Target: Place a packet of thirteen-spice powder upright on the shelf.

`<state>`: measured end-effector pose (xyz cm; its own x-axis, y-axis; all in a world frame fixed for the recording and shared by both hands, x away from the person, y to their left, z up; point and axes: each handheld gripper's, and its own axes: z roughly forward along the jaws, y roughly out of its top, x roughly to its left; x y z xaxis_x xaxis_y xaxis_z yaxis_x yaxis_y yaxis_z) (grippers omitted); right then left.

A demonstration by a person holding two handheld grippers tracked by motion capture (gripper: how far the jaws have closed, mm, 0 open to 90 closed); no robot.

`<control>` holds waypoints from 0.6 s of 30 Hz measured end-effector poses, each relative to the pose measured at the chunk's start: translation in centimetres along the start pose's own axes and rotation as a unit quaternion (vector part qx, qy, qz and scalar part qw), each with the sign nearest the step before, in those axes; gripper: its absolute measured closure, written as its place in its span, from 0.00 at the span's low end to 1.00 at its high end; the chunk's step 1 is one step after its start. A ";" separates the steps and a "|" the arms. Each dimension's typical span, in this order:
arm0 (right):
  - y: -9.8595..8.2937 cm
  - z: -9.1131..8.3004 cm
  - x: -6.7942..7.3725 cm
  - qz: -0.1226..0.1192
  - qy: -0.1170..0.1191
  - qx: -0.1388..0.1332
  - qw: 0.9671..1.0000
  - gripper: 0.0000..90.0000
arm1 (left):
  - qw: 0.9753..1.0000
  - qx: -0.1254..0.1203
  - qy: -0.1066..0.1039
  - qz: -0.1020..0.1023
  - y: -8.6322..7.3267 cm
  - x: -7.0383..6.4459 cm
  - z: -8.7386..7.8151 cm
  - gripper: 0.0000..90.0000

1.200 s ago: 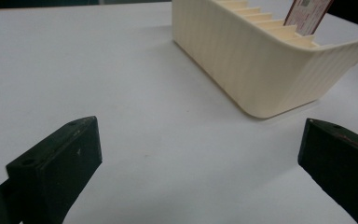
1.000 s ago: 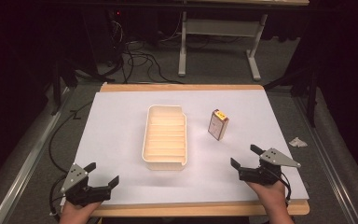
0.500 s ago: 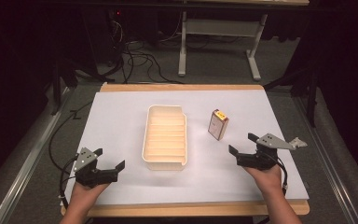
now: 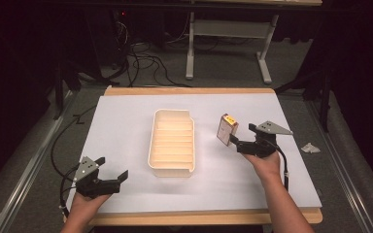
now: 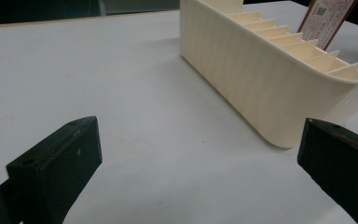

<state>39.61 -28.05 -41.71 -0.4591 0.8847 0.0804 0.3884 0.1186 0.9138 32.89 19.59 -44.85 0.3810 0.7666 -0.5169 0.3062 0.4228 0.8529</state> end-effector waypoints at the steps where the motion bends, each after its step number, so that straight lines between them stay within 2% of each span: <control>1: 0.2 0.3 -0.1 -0.003 0.000 -0.001 1.000 0.11 | 1.000 0.001 0.000 0.000 -0.1 0.1 0.0 0.00; 6: 0.9 1.4 -0.5 0.003 -0.001 -0.007 1.000 0.14 | 1.000 0.003 0.001 0.000 -0.2 0.1 0.1 0.00; 18: 1.7 4.1 -0.5 0.003 0.007 0.004 1.000 0.16 | 1.000 0.007 -0.008 0.000 -0.2 0.1 0.1 0.00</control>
<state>43.80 -26.48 -41.86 -0.4679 0.8790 0.0923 0.3982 0.1165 0.9099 32.96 19.51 -45.12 0.3954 0.7579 -0.5190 0.3192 0.4164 0.8513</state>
